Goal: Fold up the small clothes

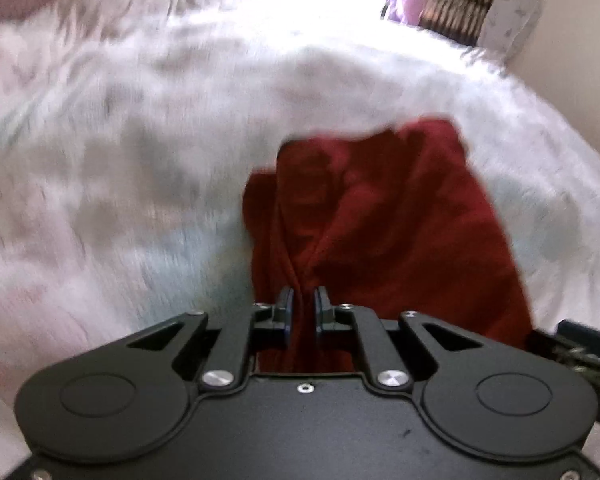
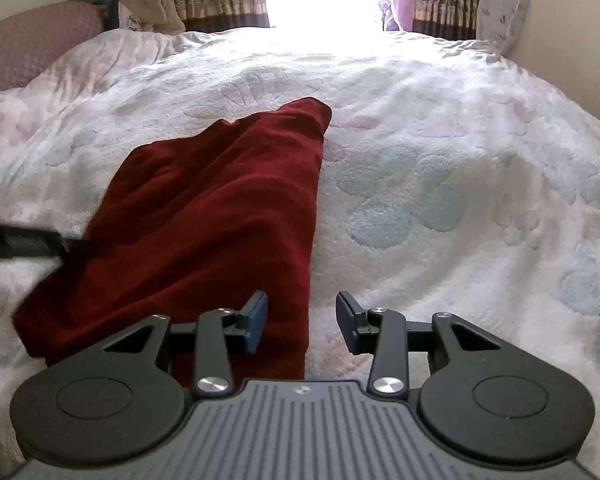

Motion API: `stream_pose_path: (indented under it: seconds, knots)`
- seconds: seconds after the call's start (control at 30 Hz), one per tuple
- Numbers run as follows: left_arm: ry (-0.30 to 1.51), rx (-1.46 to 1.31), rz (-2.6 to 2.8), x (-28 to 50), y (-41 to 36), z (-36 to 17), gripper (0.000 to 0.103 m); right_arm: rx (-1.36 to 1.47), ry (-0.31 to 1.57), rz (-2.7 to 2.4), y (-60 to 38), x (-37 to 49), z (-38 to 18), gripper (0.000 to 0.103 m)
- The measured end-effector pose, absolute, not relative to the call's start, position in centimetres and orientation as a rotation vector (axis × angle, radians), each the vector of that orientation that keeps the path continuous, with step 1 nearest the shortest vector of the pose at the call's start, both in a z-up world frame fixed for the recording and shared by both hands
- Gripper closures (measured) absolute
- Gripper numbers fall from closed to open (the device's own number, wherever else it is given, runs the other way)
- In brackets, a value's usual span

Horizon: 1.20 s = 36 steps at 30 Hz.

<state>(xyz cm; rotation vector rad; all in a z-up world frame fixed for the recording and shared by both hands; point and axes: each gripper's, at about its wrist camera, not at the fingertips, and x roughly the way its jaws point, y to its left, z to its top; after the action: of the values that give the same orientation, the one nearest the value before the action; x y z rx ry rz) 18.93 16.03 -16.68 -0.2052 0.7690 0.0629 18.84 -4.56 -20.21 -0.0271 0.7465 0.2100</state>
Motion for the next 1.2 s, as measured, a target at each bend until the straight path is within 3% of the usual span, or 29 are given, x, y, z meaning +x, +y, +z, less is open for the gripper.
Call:
stream_pose_path:
  seconds: [0.17, 0.4, 0.5, 0.53, 0.6, 0.67, 0.77, 0.97, 1.2]
  knots:
    - [0.696, -0.224, 0.066, 18.1, 16.5, -14.8, 0.094, -0.017, 0.748, 0.215, -4.6, 18.8, -19.9, 0.056]
    - [0.871, -0.211, 0.152, 19.7, 17.2, -20.0, 0.093, -0.022, 0.766, 0.219, -4.7, 19.2, -20.6, 0.056]
    - [0.885, -0.185, 0.174, 20.2, 17.1, -20.7, 0.077, -0.023, 0.756, 0.224, -4.6, 19.0, -20.4, 0.056]
    - [0.874, -0.162, 0.201, 20.1, 17.0, -20.1, 0.063, -0.023, 0.747, 0.223, -4.7, 18.9, -20.2, 0.056]
    - [0.831, -0.123, 0.265, 19.3, 16.8, -18.6, 0.063, -0.006, 0.728, 0.227, -5.1, 18.8, -19.9, 0.059]
    - [0.731, -0.142, 0.254, 18.0, 16.7, -16.7, 0.063, 0.037, 0.705, 0.278, -5.3, 18.7, -19.4, 0.073]
    - [0.618, -0.205, 0.118, 17.6, 15.9, -15.5, 0.058, 0.101, 0.672, 0.388, -4.9, 19.2, -18.7, 0.076]
    - [0.881, -0.143, 0.086, 18.5, 13.2, -21.0, 0.057, 0.074, 0.812, 0.365, -3.7, 19.5, -22.2, 0.078]
    - [0.906, 0.008, 0.109, 14.3, 10.9, -22.0, 0.055, -0.023, 0.872, 0.36, -4.9, 15.1, -23.4, 0.079]
